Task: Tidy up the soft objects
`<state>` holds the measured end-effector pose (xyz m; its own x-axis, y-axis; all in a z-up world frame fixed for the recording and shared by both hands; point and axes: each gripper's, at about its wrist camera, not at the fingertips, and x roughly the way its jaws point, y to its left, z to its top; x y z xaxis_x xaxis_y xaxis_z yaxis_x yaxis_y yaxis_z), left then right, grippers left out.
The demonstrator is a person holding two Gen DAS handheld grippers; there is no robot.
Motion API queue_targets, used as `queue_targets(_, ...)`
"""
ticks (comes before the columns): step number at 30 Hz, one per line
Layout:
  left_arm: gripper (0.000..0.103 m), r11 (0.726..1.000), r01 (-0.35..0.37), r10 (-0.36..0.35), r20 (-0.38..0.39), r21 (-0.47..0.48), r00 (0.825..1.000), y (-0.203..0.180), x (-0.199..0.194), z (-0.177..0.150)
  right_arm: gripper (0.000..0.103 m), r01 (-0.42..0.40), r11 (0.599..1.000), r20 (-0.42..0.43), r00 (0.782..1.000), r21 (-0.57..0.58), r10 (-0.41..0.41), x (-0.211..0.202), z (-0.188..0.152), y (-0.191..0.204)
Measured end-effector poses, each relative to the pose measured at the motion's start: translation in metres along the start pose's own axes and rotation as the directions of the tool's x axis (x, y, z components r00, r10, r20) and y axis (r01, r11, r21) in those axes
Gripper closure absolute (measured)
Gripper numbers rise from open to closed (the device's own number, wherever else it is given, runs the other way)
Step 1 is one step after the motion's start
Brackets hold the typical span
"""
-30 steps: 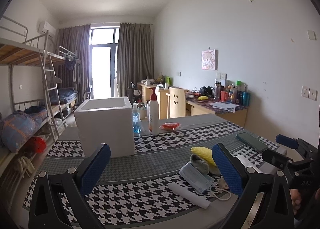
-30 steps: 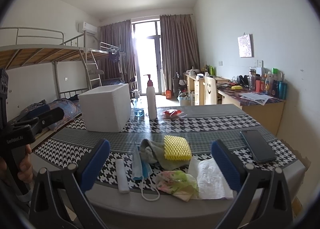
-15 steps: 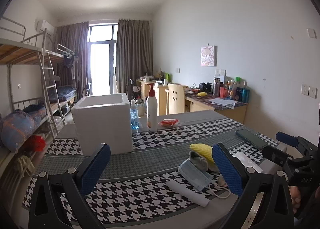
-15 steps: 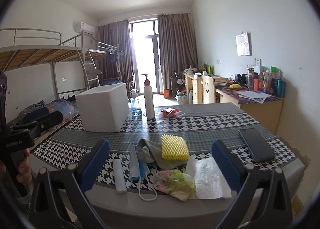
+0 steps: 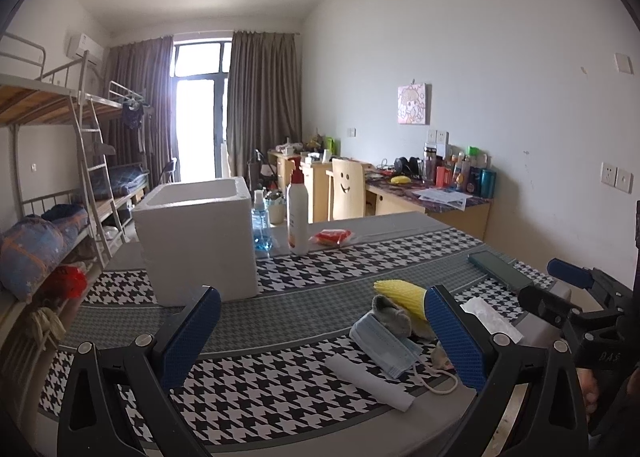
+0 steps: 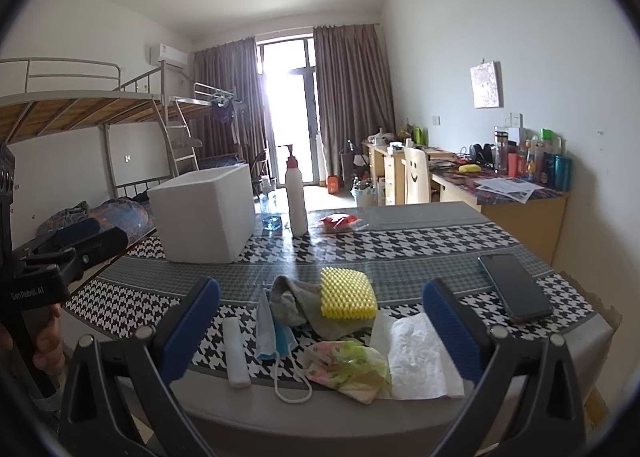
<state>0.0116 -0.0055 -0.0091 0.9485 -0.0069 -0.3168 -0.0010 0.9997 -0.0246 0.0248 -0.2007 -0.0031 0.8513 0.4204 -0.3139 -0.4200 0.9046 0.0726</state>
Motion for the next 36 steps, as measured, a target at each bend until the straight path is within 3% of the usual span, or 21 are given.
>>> queue_targets(15,0.001,0.999,0.037,-0.036,-0.124,0.006,0.992,-0.010,0.034,-0.009,0.001,0.073,0.996,-0.081,0.994,0.045,-0.069,0.022,-0.004,-0.024)
queue_targets(19,0.001,1.000,0.017,-0.014,-0.156,0.018,0.988,-0.013,0.041,-0.012,0.001,0.083,0.995,-0.092,0.993,0.057,-0.078,0.024,-0.007,-0.029)
queue_targets(36,0.001,0.998,0.057,-0.053,-0.288,0.005,0.956,-0.024,0.071,-0.028,0.001,0.120,0.988,-0.137,0.985,0.096,-0.106,0.034,-0.014,-0.048)
